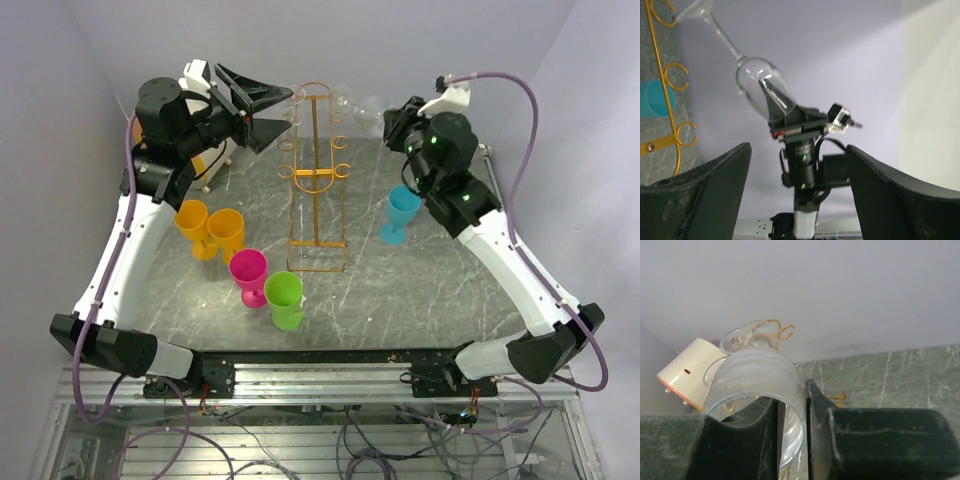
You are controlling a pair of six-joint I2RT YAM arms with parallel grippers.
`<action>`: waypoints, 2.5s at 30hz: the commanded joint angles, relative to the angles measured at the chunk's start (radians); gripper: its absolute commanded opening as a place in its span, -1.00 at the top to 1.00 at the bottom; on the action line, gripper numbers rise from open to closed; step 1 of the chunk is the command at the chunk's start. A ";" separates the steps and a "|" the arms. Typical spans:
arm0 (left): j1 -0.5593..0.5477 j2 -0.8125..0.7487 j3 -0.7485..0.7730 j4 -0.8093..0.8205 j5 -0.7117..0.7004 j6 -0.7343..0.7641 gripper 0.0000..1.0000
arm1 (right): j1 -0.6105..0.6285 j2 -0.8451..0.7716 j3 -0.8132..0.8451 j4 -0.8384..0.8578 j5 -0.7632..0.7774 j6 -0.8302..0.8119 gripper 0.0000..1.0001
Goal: Place the wine glass upside down on the wine glass rack
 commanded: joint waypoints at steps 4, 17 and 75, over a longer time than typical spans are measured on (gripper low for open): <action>-0.052 0.059 0.062 -0.062 -0.125 -0.007 -0.62 | 0.159 -0.100 -0.208 0.509 0.230 -0.141 1.00; -0.061 0.110 0.054 -0.077 -0.157 -0.013 -0.46 | 0.370 -0.027 -0.323 0.877 0.312 -0.373 1.00; -0.044 0.083 0.083 0.048 -0.116 0.259 0.86 | 0.647 0.238 -0.217 1.230 0.514 -0.905 0.92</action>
